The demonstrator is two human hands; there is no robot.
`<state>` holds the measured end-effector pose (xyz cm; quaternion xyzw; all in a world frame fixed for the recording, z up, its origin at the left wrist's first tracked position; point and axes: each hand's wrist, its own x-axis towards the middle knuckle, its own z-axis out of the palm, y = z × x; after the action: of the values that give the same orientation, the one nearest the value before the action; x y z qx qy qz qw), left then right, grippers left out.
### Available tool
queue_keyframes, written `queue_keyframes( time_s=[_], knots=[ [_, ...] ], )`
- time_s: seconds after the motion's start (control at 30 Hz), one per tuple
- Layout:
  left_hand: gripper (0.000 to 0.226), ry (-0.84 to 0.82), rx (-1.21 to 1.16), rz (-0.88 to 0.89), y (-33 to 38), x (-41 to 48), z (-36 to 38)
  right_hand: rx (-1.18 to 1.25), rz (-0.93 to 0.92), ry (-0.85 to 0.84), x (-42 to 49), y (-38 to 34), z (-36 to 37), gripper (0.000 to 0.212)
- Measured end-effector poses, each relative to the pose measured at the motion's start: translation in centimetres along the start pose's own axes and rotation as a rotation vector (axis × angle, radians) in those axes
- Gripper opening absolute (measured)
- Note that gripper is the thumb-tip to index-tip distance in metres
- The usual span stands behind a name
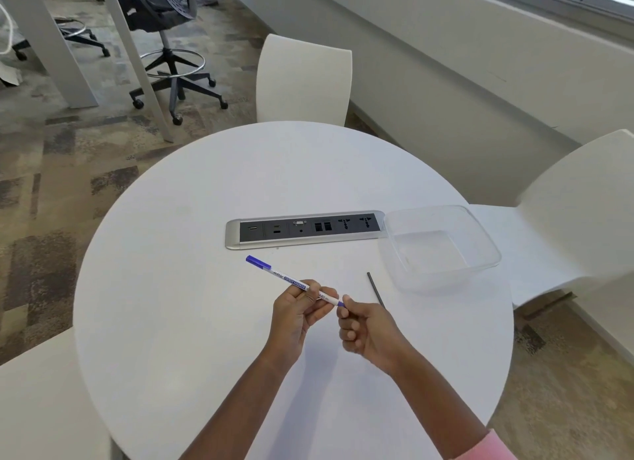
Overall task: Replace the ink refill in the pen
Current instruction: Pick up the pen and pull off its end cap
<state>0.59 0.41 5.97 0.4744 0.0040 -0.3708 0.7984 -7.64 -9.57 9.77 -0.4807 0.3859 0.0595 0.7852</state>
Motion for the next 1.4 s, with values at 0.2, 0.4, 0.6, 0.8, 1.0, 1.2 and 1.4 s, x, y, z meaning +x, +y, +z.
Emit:
queue_keyframes(
  time_s=[0.2, 0.4, 0.6, 0.8, 1.0, 1.2, 1.4],
  knots=[
    [0.015, 0.039, -0.011, 0.008, 0.3, 0.3, -0.1, -0.435, -0.262, 0.195, 0.2, 0.8, 0.5, 0.035],
    [0.015, 0.058, -0.010, 0.008, 0.5, 0.5, -0.1, -1.113, -0.803, 0.394, 0.2, 1.9, 0.0, 0.012],
    [0.016, 0.004, -0.010, 0.010, 0.7, 0.6, 0.1, -0.979, -0.792, 0.361, 0.5, 1.2, -0.1, 0.011],
    [0.016, 0.006, -0.028, 0.015, 1.0, 0.8, 0.1, -0.460, -0.463, 0.272, 0.5, 0.5, 0.2, 0.045],
    [0.015, 0.063, -0.048, 0.032, 1.7, 1.4, -0.9, -0.166, -0.165, 0.157, 0.4, 0.1, -0.6, 0.046],
    [0.014, 0.086, -0.075, 0.028, 1.0, 1.2, -1.5, -0.251, -0.220, 0.177, 1.3, 0.8, -1.3, 0.044],
    [0.015, 0.124, -0.137, -0.007, 0.9, 1.0, -2.1, -0.543, -0.295, 0.392, 3.5, 3.0, -3.4, 0.021]
  ],
)
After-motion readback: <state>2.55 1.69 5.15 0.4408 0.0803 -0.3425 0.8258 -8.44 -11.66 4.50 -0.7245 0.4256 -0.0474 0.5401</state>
